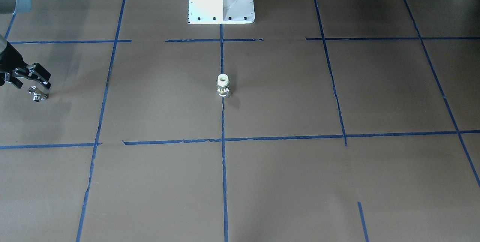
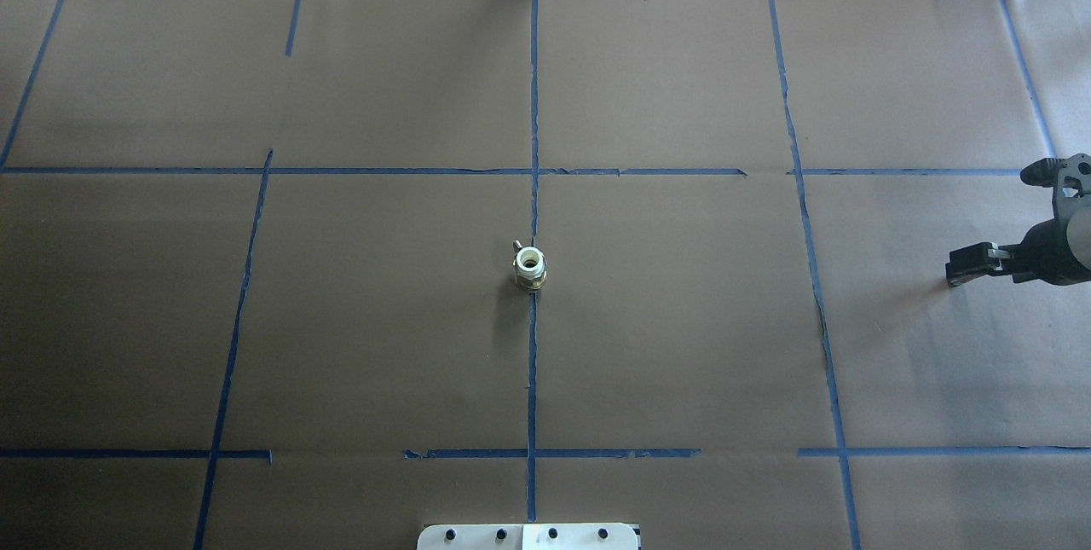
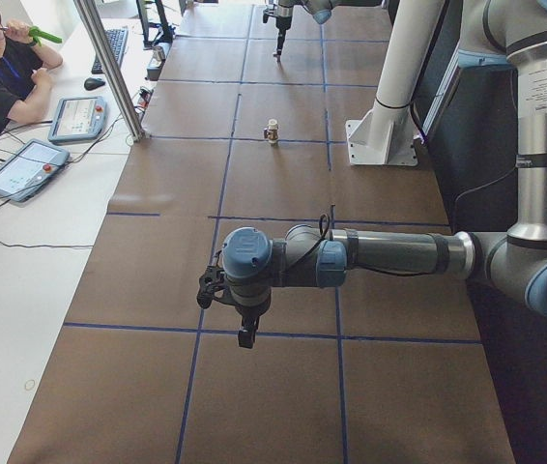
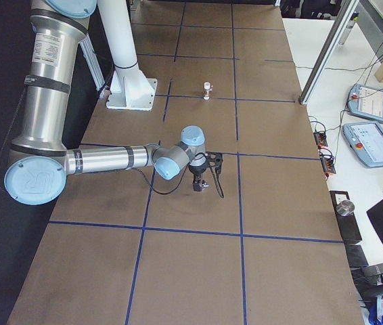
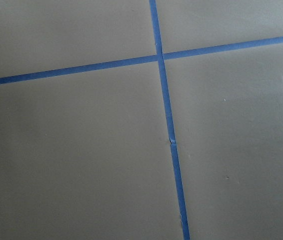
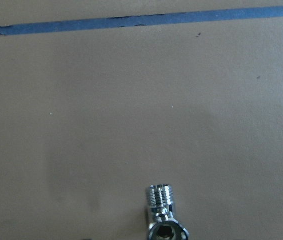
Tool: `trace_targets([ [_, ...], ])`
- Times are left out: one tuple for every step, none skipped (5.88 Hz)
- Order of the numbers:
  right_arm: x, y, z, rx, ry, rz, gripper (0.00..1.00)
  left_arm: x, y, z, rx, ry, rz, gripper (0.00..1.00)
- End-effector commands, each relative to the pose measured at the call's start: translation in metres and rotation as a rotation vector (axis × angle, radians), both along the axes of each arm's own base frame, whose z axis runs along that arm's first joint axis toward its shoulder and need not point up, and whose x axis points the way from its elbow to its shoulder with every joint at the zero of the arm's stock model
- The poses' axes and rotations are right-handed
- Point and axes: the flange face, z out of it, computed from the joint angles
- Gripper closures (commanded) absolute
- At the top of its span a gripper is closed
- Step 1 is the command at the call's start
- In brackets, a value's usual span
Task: Assemble PPR valve and pipe with both arms
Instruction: 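Lower the right gripper onto the chrome valve fitting and close it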
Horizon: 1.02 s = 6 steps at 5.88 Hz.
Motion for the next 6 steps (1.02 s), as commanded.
trace_targets([
  [0.0008, -0.0018, 0.0022, 0.013, 0.020, 0.013, 0.05, -0.0001, 0.0000, 0.0000, 0.000, 0.000, 0.000, 0.00],
  [0.0009, -0.0018, 0.0032, 0.009, 0.021, 0.014, 0.09, -0.0001, 0.0000, 0.0000, 0.001, 0.000, 0.001, 0.00],
  [0.0004, -0.0024, 0.0015, 0.013, 0.018, 0.014, 0.09, -0.0001, 0.0000, 0.0000, 0.000, 0.000, 0.000, 0.00],
  [-0.0008, -0.0022, 0.0007, 0.011, 0.014, 0.011, 0.19, -0.0001, 0.0000, 0.0000, 0.001, 0.000, 0.001, 0.00],
  [-0.0009, -0.0022, 0.0007, 0.011, 0.014, 0.011, 0.20, -0.0001, 0.0000, 0.0000, 0.001, 0.000, 0.001, 0.00],
  [-0.0018, -0.0026, 0.0001, 0.013, 0.014, 0.010, 0.20, -0.0001, 0.0000, 0.0000, 0.001, 0.000, 0.001, 0.00],
])
